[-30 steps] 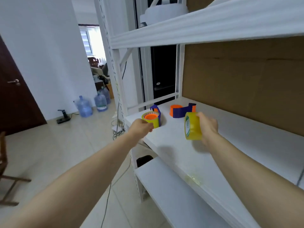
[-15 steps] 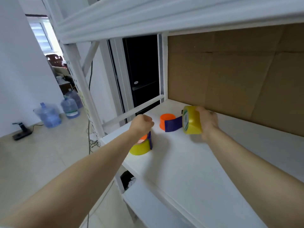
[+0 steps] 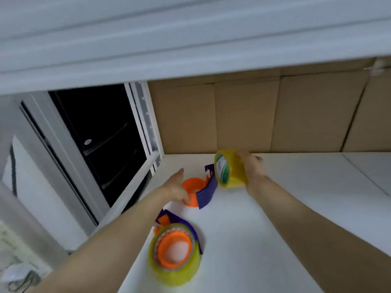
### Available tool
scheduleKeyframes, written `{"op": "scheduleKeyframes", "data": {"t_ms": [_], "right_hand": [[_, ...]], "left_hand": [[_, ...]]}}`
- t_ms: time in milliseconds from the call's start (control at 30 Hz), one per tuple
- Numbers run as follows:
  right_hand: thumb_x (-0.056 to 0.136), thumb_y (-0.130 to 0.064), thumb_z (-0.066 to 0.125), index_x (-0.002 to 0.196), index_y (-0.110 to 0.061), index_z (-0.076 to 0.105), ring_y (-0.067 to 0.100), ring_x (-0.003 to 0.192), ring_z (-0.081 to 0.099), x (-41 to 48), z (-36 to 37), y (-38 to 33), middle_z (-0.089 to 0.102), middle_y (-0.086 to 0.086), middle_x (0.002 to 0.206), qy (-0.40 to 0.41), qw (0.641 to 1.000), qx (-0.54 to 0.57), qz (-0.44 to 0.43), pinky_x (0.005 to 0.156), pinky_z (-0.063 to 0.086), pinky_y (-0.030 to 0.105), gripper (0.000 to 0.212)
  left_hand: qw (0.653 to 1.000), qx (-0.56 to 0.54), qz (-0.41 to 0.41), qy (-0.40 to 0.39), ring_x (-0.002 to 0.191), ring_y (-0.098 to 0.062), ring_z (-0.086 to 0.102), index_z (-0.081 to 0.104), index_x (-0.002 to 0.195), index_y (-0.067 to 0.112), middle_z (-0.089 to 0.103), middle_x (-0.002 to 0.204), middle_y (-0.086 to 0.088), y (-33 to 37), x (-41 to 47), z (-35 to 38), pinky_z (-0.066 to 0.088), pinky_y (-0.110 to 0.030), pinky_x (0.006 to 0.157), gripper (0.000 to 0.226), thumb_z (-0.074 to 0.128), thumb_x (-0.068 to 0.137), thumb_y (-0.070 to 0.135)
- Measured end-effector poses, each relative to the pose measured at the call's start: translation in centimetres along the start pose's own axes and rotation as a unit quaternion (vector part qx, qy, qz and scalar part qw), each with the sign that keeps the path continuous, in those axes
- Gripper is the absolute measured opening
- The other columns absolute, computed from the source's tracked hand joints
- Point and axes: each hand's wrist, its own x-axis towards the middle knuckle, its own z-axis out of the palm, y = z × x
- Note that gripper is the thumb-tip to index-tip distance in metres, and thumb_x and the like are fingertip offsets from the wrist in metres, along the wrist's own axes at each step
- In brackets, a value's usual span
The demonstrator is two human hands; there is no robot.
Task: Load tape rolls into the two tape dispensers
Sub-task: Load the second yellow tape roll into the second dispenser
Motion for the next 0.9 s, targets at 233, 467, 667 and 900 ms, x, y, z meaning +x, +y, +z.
{"op": "scheduleKeyframes", "data": {"t_ms": [233, 467, 667, 900], "right_hand": [[0.078, -0.034, 0.064, 0.109, -0.012, 0.049, 0.033, 0.103, 0.058, -1.5, 0.5, 1.3, 0.057, 0.011, 0.107, 0.086, 0.992, 0.092, 0.018, 0.096, 0.048, 0.046, 0.040], [0.084, -0.025, 0.051, 0.108, -0.008, 0.057, 0.021, 0.061, 0.058, -3.5, 1.4, 0.7, 0.058, 0.008, 0.077, 0.010, 0.983, 0.181, 0.018, 0.053, 0.049, 0.027, 0.030], [0.078, -0.033, 0.055, 0.108, -0.006, 0.056, 0.021, 0.064, 0.062, -5.1, 0.3, 1.3, 0.064, 0.010, 0.080, 0.010, 0.987, 0.157, 0.017, 0.051, 0.052, 0.026, 0.040], [0.088, -0.024, 0.053, 0.113, -0.009, 0.052, 0.027, 0.086, 0.057, -5.8, 0.2, 1.9, 0.058, 0.012, 0.100, 0.047, 0.997, -0.064, -0.026, 0.077, 0.046, 0.034, 0.029]], "left_hand": [[0.989, 0.025, 0.139, -0.037, 0.098, -0.018, 0.063, 0.059, 0.113, 0.017, 0.067, 0.108, -0.002, -0.7, 2.4, 0.8, 0.053, -0.033, 0.086, 0.076, 0.087, 0.045, 0.034], [0.977, -0.072, 0.199, 0.005, 0.076, -0.013, 0.064, 0.062, 0.090, 0.011, 0.066, 0.080, 0.003, 1.4, -1.2, 0.9, 0.044, -0.021, 0.055, 0.055, 0.079, 0.041, 0.029], [0.974, -0.096, 0.198, 0.060, 0.105, -0.017, 0.052, 0.037, 0.133, 0.012, 0.052, 0.118, -0.003, 0.4, -4.2, 0.2, 0.041, -0.027, 0.080, 0.084, 0.084, 0.063, 0.016], [0.962, -0.111, 0.224, 0.114, 0.113, -0.024, 0.053, 0.042, 0.133, 0.013, 0.051, 0.129, -0.009, -0.2, -6.2, 1.0, 0.042, -0.028, 0.084, 0.089, 0.086, 0.057, 0.025]]}}
